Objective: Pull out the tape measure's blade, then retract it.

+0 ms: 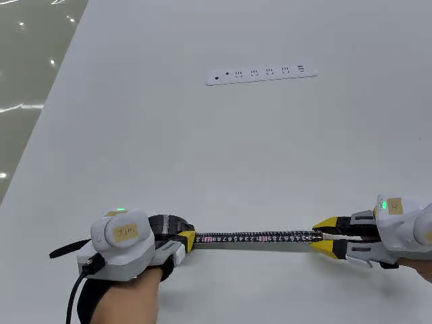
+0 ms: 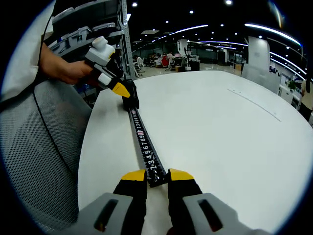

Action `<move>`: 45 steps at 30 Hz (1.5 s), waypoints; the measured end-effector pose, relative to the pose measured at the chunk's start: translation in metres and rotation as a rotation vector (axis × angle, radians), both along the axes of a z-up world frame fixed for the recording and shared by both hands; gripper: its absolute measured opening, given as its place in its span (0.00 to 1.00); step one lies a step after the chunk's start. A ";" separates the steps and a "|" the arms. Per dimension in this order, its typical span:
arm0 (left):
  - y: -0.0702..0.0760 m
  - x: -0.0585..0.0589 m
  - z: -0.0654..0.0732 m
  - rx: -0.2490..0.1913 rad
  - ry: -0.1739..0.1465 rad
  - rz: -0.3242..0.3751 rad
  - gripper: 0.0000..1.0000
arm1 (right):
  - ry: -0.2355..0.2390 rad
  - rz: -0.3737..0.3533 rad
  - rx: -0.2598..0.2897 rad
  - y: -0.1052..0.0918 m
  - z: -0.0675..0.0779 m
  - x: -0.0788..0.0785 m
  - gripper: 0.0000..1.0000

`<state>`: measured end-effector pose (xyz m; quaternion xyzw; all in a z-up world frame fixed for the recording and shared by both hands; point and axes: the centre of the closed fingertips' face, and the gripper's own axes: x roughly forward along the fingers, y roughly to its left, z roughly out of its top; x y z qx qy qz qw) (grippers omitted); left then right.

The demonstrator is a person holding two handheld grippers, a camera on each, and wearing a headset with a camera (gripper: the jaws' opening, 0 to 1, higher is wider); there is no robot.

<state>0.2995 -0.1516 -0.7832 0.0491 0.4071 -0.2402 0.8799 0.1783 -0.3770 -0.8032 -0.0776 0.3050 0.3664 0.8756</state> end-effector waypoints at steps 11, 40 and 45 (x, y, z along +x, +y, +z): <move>0.000 0.001 0.000 -0.004 0.001 -0.003 0.55 | -0.004 0.029 0.036 0.019 0.001 0.010 0.13; -0.001 0.002 0.001 -0.012 0.005 -0.004 0.55 | -0.042 0.071 0.084 0.073 0.000 0.037 0.13; 0.000 0.002 0.000 -0.013 0.005 -0.005 0.55 | -0.041 0.071 0.094 0.080 -0.001 0.041 0.12</move>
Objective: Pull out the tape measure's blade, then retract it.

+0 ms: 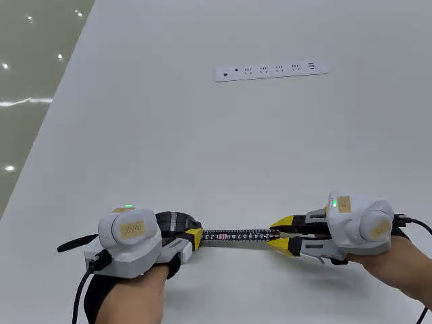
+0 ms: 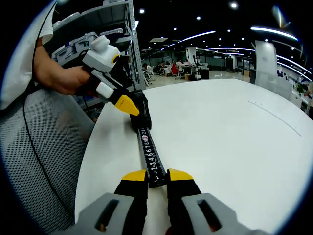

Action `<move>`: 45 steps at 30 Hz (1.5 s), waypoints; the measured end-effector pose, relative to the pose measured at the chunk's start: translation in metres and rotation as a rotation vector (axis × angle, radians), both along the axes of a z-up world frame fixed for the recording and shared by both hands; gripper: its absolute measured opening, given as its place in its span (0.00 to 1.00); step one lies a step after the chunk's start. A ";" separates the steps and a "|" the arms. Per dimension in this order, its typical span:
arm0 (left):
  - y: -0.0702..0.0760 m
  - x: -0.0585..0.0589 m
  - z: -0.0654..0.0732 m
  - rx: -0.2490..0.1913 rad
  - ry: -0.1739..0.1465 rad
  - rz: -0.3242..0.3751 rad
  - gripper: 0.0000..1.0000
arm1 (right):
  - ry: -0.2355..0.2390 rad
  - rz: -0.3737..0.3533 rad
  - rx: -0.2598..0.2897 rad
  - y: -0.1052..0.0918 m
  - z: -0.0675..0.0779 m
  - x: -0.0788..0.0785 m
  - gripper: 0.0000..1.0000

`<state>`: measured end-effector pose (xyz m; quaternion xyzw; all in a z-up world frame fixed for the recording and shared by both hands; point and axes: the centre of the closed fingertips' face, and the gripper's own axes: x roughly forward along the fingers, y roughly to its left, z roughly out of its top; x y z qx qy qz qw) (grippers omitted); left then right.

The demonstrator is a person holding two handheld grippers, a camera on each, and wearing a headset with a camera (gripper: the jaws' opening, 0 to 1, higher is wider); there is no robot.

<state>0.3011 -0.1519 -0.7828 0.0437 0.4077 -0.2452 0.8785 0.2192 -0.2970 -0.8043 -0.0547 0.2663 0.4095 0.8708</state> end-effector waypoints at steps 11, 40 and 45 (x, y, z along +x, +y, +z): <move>0.000 0.001 -0.001 -0.017 0.009 0.009 0.54 | 0.002 0.012 0.004 0.005 -0.002 0.006 0.12; -0.001 0.002 -0.004 0.042 -0.006 0.034 0.56 | -0.014 0.010 -0.003 0.013 -0.001 0.005 0.12; -0.001 0.002 -0.003 0.043 -0.002 0.032 0.56 | -0.020 0.019 0.014 0.025 -0.003 0.012 0.12</move>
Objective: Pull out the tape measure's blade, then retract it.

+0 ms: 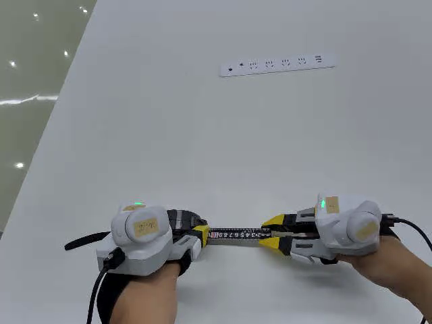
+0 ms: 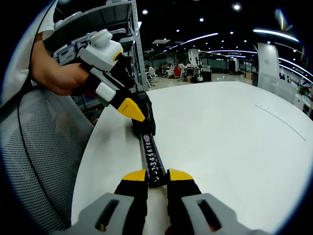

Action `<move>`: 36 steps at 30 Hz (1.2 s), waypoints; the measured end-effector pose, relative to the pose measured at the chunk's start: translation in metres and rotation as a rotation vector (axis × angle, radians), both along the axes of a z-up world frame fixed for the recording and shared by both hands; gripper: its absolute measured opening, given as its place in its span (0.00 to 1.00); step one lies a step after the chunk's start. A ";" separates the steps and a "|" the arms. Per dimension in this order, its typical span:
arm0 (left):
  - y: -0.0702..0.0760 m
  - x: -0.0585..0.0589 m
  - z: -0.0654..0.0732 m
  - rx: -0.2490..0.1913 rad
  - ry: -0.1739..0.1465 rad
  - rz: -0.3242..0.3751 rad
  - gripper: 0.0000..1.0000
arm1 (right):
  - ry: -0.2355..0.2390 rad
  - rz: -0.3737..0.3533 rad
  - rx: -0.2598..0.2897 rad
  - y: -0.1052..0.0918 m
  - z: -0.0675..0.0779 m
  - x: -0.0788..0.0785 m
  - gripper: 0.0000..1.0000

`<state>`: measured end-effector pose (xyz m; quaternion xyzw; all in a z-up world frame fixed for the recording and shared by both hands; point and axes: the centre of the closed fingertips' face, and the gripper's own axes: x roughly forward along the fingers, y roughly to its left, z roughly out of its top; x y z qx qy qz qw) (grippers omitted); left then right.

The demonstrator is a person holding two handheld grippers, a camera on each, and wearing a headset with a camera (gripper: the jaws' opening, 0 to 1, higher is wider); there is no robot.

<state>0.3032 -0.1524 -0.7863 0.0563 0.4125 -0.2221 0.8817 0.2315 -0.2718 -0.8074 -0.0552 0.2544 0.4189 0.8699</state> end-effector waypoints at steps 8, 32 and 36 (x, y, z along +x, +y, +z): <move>0.000 -0.001 0.000 -0.001 0.007 0.002 0.56 | -0.008 0.014 0.012 0.020 -0.001 0.010 0.12; 0.000 0.000 -0.001 -0.010 0.012 0.004 0.56 | 0.002 0.017 0.044 0.053 -0.005 0.028 0.12; 0.000 -0.001 0.000 -0.012 0.010 0.004 0.56 | 0.001 0.012 0.044 0.054 -0.005 0.028 0.12</move>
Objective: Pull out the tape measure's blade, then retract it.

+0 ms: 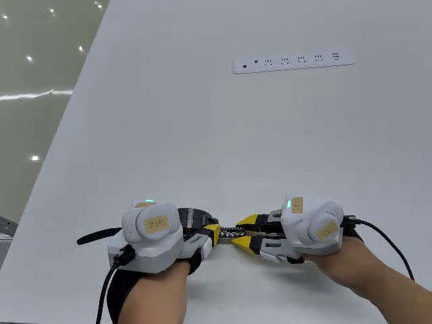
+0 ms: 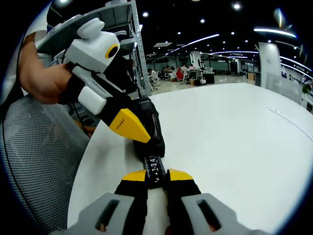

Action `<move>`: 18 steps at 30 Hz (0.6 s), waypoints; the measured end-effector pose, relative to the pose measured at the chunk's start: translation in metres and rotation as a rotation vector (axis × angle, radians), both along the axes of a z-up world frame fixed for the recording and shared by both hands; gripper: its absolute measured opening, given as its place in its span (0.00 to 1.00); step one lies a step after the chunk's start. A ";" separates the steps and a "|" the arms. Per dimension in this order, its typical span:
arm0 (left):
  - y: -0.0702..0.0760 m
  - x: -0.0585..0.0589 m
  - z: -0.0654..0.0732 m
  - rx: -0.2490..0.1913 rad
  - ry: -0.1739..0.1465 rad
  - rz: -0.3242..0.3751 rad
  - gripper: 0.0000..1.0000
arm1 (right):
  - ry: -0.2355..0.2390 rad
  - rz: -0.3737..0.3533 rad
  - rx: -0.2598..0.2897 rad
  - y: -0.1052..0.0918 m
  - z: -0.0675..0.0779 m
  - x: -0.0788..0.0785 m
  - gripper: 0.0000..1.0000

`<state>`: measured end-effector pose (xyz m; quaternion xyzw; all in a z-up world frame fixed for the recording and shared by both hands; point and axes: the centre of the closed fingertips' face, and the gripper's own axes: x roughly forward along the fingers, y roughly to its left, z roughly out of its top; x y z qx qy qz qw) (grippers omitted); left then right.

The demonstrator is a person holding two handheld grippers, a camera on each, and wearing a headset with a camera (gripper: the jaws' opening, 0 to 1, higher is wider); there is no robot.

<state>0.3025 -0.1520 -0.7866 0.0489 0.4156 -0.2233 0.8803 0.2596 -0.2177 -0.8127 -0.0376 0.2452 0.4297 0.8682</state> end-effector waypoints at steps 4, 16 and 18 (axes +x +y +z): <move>0.000 0.000 0.000 -0.001 0.001 -0.001 0.56 | 0.002 -0.007 0.004 0.001 0.000 0.001 0.12; 0.001 0.000 0.001 -0.008 0.003 0.010 0.56 | 0.001 0.005 -0.012 0.004 0.000 0.003 0.11; 0.001 0.000 0.001 -0.008 0.003 0.012 0.56 | 0.003 0.002 -0.011 0.004 0.000 0.003 0.11</move>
